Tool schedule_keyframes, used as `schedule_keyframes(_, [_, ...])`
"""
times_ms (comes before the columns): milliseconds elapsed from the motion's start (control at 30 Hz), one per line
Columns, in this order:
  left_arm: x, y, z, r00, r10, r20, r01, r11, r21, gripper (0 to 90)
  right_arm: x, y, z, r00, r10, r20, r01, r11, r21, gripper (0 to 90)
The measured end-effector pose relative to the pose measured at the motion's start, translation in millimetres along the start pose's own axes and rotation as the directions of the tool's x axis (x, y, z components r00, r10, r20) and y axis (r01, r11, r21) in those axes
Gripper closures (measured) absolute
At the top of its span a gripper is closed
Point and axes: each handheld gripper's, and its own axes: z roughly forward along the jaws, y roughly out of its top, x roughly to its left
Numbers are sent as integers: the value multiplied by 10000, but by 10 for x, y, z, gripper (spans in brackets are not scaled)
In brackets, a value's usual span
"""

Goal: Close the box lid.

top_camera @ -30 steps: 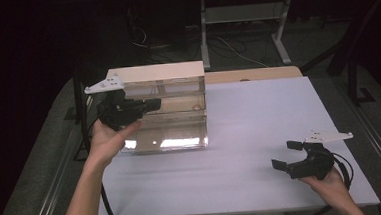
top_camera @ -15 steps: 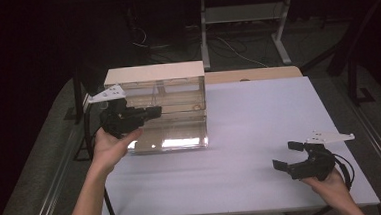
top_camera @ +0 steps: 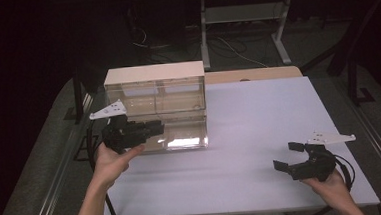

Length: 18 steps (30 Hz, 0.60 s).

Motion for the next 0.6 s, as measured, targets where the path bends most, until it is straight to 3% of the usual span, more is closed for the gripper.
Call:
schedule_keyframes(300, [-78, -218, -31, 9979, -308, -577, 294, 9992, -258, 293, 9, -15, -4, 10000, 34, -30, -34, 10000, 25, 9])
schedule_keyframes(400, [-101, -311, -24, 9976, -134, -684, 116, 9996, -257, 168, 9, -22, -4, 10000, 29, -18, -29, 10000, 8, 9])
schedule_keyframes(600, [-151, -517, 56, 9967, 206, -782, -182, 9993, 313, 7, 17, -34, 0, 10000, -56, -71, 57, 9999, 101, 9])
